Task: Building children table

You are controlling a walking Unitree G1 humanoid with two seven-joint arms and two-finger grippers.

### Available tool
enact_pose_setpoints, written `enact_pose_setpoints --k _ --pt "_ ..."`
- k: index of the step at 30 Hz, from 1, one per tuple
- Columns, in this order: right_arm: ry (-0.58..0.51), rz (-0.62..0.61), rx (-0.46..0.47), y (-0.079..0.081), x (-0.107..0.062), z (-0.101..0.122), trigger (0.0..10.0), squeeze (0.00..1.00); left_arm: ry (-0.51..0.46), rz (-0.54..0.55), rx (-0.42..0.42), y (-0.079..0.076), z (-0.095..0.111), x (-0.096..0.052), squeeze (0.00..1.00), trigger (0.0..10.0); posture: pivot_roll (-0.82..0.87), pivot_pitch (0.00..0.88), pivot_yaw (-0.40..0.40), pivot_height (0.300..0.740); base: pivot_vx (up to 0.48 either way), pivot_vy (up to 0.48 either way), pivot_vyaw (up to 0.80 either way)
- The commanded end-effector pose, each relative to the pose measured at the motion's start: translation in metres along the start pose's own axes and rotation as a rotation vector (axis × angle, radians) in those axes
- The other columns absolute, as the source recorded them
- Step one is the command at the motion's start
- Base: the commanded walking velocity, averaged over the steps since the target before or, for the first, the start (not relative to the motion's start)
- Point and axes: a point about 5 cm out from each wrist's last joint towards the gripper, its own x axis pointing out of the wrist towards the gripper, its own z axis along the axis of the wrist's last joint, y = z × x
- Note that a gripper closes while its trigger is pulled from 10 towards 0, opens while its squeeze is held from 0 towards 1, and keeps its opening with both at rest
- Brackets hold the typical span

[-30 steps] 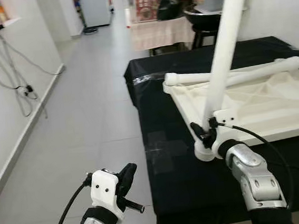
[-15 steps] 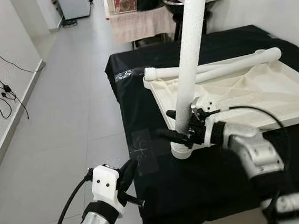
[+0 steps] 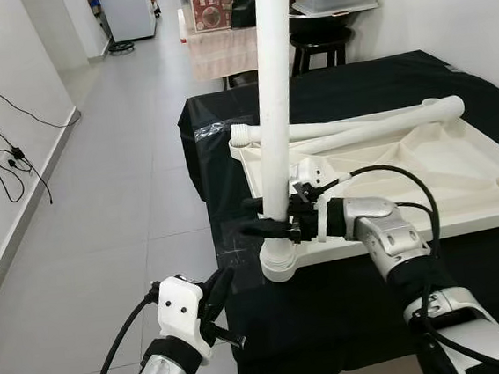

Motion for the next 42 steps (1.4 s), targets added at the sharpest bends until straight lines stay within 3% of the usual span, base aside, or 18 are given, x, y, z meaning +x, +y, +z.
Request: enact_pose_setpoints --k 1,4,6,7,9,16,17,18,19,24,26,30,31,37,38,39,40,42 --pt "-0.001 0.002 0.037 0.005 0.003 -0.007 0.0 0.00 0.029 0.002 -0.025 -0.001 -0.006 0.000 0.00 10.0 0.02 0.034 0.007 0.740 0.000 0.000 0.00" --pt "0.001 -0.056 0.046 0.007 0.003 -0.010 0.0 0.00 0.028 0.002 -0.028 0.000 -0.006 -0.001 0.00 10.0 0.01 0.045 0.004 0.740 0.000 0.000 0.00" --pt "-0.021 -0.772 0.111 -0.005 0.006 -0.020 0.0 0.00 0.027 0.003 -0.029 0.001 -0.005 -0.002 0.00 10.0 0.00 0.051 0.009 0.740 0.000 0.000 0.00" --pt "0.032 -0.865 0.197 0.019 0.009 -0.039 0.0 0.00 0.027 0.005 -0.028 0.002 -0.004 -0.003 0.00 10.0 -0.01 0.064 0.013 0.740 0.000 0.000 0.00" --pt "0.046 -0.737 0.029 0.048 0.022 -0.032 0.0 0.00 0.028 0.006 -0.027 0.004 -0.004 -0.003 0.00 10.0 -0.02 0.065 0.024 0.740 0.000 0.000 0.00" --pt "0.068 -0.690 0.097 0.040 0.028 -0.042 0.0 0.00 0.031 0.002 -0.026 0.004 -0.004 -0.003 0.00 10.0 -0.01 0.060 0.024 0.740 0.000 0.000 0.00" --pt "0.077 -0.697 0.094 0.041 0.028 -0.042 9.9 0.00 0.031 0.006 -0.022 0.005 -0.004 -0.003 0.00 10.0 -0.01 0.059 0.024 0.740 0.000 0.000 0.00" --pt "0.073 -0.690 0.114 0.042 0.028 -0.042 9.9 0.00 0.030 0.010 -0.019 0.005 -0.004 -0.003 0.00 10.0 -0.01 0.059 0.024 0.740 0.000 0.000 0.00" --pt "0.044 -0.617 0.163 0.043 0.030 -0.039 10.0 1.00 0.031 0.009 -0.021 0.005 -0.004 -0.002 0.00 10.0 -0.01 0.057 0.023 0.740 0.000 0.000 0.00" --pt "0.023 -0.499 0.203 0.055 0.037 -0.030 10.0 1.00 0.033 0.004 -0.028 0.005 -0.005 -0.001 0.00 10.0 0.00 0.052 0.025 0.740 0.000 0.000 0.00" --pt "0.005 -0.355 0.177 0.060 0.041 -0.022 10.0 1.00 0.034 0.003 -0.028 0.005 -0.005 -0.001 0.00 10.0 0.00 0.051 0.025 0.740 0.000 0.000 0.00" --pt "-0.012 -0.263 0.118 0.050 0.040 -0.013 10.0 0.95 0.036 0.002 -0.030 0.005 -0.007 0.000 0.00 10.0 0.01 0.034 0.026 0.740 0.000 0.000 0.00" --pt "-0.007 -0.188 0.086 0.043 0.037 -0.010 10.0 0.00 0.038 0.002 -0.030 0.005 -0.007 0.001 0.00 10.0 0.01 0.032 0.026 0.740 0.000 0.000 0.00" --pt "0.033 -0.080 0.037 0.020 0.025 -0.002 10.0 0.00 0.041 0.002 -0.030 0.005 -0.009 0.002 0.00 10.0 0.01 0.016 0.022 0.740 0.000 0.000 0.00" --pt "0.038 -0.077 0.050 0.015 0.023 -0.002 6.4 0.00 0.041 0.002 -0.030 0.005 -0.010 0.002 0.00 10.0 0.02 0.014 0.021 0.740 0.000 0.000 0.00" --pt "0.041 -0.071 0.060 0.013 0.021 -0.001 6.4 0.00 0.041 0.002 -0.030 0.005 -0.010 0.002 0.00 10.0 0.02 0.014 0.021 0.740 0.000 0.000 0.00" --pt "0.039 -0.057 0.078 0.011 0.019 -0.002 0.0 0.00 0.042 0.003 -0.030 0.005 -0.010 0.002 0.00 10.0 0.02 0.009 0.022 0.740 0.000 0.000 0.00" --pt "0.035 -0.042 0.090 0.010 0.017 -0.002 0.0 0.00 0.042 0.003 -0.029 0.005 -0.010 0.002 0.00 10.0 0.02 0.009 0.022 0.740 0.000 0.000 0.00"
